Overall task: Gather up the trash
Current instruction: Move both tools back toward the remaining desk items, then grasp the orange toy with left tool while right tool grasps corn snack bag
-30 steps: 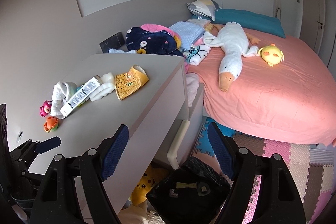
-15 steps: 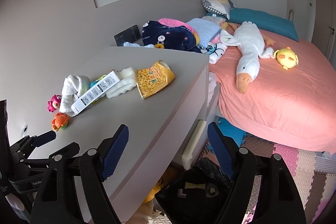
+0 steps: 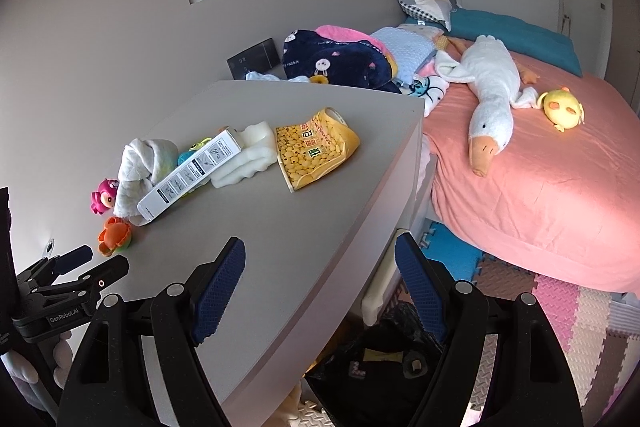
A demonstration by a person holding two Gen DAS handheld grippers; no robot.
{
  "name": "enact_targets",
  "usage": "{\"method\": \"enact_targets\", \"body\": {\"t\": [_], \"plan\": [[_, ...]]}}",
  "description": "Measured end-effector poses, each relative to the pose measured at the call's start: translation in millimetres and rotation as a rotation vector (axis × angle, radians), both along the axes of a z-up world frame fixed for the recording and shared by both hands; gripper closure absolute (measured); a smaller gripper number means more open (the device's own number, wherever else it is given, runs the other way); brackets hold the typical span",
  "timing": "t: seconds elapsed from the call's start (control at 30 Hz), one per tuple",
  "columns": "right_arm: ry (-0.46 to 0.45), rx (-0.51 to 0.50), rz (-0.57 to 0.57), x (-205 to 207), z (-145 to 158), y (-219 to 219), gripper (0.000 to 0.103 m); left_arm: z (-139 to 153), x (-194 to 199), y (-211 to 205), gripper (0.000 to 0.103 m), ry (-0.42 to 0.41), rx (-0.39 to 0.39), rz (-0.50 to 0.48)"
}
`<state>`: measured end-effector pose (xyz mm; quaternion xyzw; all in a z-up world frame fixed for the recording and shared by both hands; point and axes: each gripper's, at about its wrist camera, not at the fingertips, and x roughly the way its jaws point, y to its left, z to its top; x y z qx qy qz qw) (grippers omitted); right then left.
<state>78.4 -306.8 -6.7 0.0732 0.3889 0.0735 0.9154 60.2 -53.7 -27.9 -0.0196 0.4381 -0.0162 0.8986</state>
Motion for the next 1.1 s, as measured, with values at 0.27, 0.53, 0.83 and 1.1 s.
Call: {"method": "enact_targets", "body": {"t": [0.27, 0.53, 0.83, 1.1], "plan": [[0.020, 0.004, 0.011, 10.6, -10.3, 3.9, 0.025, -10.5, 16.0, 25.8, 0.014, 0.016, 0.016, 0.047], [0.035, -0.007, 0.009, 26.0, -18.5, 2.5, 0.025, -21.7, 33.6, 35.6, 0.014, 0.038, 0.019, 0.053], [0.044, -0.005, 0.013, 38.8, -24.4, 2.1, 0.025, -26.3, 48.1, 34.9, 0.029, 0.042, 0.054, 0.039], [0.031, -0.015, 0.029, 57.8, -23.5, 3.9, 0.025, -3.4, 35.8, 31.0, 0.032, -0.021, 0.082, 0.028]]}}
